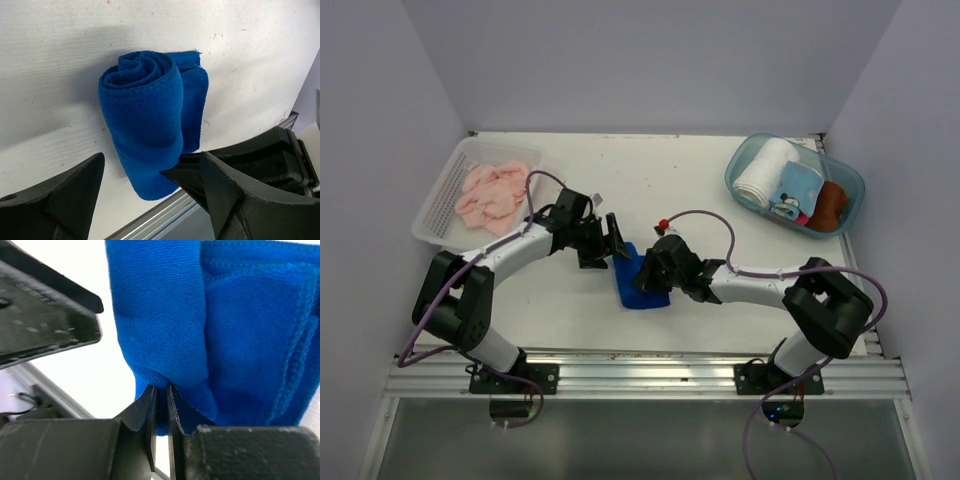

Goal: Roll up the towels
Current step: Roll the towel

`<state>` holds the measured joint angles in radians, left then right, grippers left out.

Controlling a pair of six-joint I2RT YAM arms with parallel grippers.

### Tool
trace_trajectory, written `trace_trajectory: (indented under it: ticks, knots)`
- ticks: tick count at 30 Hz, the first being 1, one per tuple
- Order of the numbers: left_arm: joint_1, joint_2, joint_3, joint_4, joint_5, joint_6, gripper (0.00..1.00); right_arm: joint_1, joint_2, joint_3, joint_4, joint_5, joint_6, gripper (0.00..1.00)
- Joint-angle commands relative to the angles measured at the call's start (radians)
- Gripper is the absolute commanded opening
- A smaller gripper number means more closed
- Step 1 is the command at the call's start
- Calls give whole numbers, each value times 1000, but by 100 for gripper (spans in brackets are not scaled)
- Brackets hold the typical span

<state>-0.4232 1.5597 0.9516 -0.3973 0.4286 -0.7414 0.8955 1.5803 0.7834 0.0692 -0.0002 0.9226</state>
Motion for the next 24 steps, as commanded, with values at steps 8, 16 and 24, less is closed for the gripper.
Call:
trace_trajectory:
  ticks: [8, 16, 24]
  knots:
    - [-3, 56, -47, 140, 87, -10, 81, -99, 9, -176, 326, -233, 119, 7]
    - [-28, 151, 1, 167, 99, -13, 61, -118, 27, -141, 267, -285, 61, 6]
    - [-35, 145, 13, 134, 81, -1, 30, -130, -101, -1, -98, -134, -108, 68]
